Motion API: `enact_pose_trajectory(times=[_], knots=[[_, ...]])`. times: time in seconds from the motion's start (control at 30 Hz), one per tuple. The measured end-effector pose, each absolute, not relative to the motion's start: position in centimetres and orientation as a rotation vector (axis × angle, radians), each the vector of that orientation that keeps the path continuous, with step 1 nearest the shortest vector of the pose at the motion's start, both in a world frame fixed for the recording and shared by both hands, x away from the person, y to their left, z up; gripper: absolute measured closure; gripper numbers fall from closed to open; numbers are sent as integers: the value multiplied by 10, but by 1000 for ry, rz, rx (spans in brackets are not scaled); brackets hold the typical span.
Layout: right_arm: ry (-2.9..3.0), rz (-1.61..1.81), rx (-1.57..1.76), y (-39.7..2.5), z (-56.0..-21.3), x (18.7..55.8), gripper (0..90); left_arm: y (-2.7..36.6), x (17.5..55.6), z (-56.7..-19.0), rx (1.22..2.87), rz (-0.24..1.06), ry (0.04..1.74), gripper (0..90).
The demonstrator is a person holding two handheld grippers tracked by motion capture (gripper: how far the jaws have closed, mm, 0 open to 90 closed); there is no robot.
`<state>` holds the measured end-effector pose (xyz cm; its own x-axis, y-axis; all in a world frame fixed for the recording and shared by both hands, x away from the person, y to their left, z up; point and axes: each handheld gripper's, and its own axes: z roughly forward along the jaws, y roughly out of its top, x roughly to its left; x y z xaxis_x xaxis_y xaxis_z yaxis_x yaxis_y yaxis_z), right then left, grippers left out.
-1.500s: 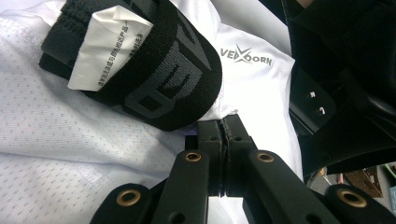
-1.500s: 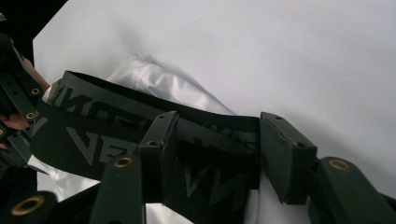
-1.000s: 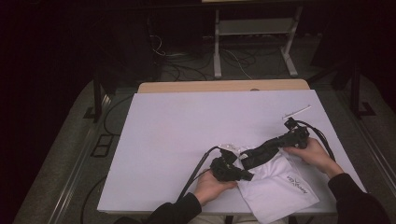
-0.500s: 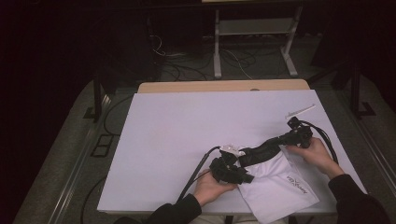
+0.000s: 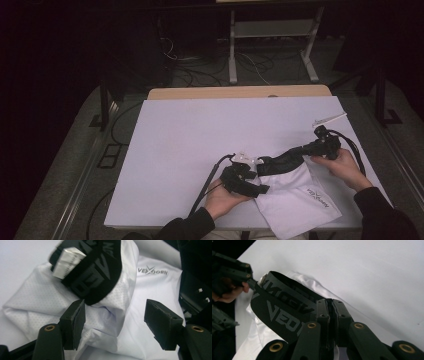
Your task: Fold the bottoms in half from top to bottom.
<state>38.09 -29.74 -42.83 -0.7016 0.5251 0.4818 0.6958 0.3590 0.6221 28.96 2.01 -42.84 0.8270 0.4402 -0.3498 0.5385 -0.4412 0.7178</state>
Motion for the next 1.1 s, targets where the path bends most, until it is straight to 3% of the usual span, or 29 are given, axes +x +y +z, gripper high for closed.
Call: enact_pose_trajectory(times=[0.57, 0.83, 1.1], knots=[[-2388, -1319, -1053, -311, -416, 365, 830, 49, 310, -411, 1894, -161, 752, 131], [-2384, -1372, -999, -321, -411, 353, 830, 60, 323, -411, 1886, -84, 774, 6], [-2384, -1375, -980, -330, -412, 344, 830, 67, 329, -411, 1908, 13, 788, 0]])
